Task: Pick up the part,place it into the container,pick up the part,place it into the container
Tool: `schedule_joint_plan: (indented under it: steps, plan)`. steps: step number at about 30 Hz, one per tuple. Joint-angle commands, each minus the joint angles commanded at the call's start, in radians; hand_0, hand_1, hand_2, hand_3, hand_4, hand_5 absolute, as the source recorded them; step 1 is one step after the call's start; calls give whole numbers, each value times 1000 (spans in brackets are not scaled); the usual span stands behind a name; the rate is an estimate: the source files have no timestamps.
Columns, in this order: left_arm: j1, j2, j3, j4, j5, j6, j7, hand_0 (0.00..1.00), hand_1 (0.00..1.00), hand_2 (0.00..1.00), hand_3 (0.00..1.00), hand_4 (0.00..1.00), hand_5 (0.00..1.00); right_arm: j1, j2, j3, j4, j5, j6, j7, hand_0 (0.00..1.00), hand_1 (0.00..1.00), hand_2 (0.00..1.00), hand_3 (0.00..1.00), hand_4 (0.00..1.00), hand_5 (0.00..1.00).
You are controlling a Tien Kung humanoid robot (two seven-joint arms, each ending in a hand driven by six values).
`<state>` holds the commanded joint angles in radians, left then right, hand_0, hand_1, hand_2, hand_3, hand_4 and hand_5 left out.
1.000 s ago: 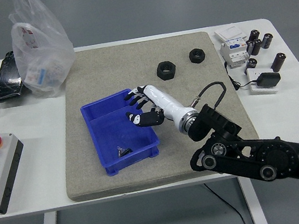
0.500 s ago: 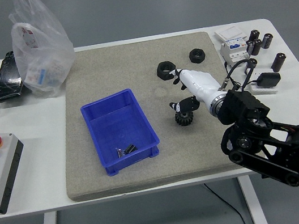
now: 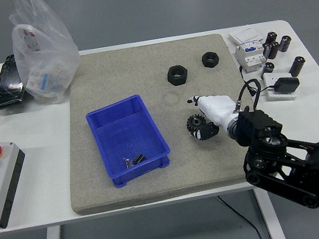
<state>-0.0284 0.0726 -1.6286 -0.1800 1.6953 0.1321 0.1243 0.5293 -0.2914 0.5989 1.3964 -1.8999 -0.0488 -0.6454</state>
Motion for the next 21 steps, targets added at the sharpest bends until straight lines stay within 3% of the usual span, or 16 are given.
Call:
schedule_joint_plan:
  steps: [4,5,10,11,16,17,21]
  plan:
    - [-1,0,2,0,-1,-1,-1,627,533,537,616,712,393,3,4,-15,-18,25,-11,0,309,695,841,913,820,229]
    - [-1,0,2,0,-1,-1,-1,627,534,537,617,712,393,4,5,-19,-23,31,-14,0,286,639,650,696,599,129]
    - [-1,0,3,0,-2,-1,-2,627,534,537,617,712,393,3,9,-29,-40,32,-26,0,286,639,650,696,599,129]
    - [0,0,4,0,-3,-1,-2,627,535,538,617,711,396,3,9,-30,-41,26,-32,0,285,557,470,523,425,2]
    - [0,0,5,0,-5,-2,-3,627,535,538,617,711,396,4,7,-29,-40,-11,-71,0,285,557,470,523,425,2]
    - [0,0,5,0,-5,-2,-3,627,534,538,617,708,398,4,7,-29,-41,-17,-79,0,277,528,398,465,353,2]
    - [0,-1,5,0,-6,-2,-3,627,534,538,617,708,398,10,6,-33,-38,-46,-125,0,277,528,398,465,353,2]
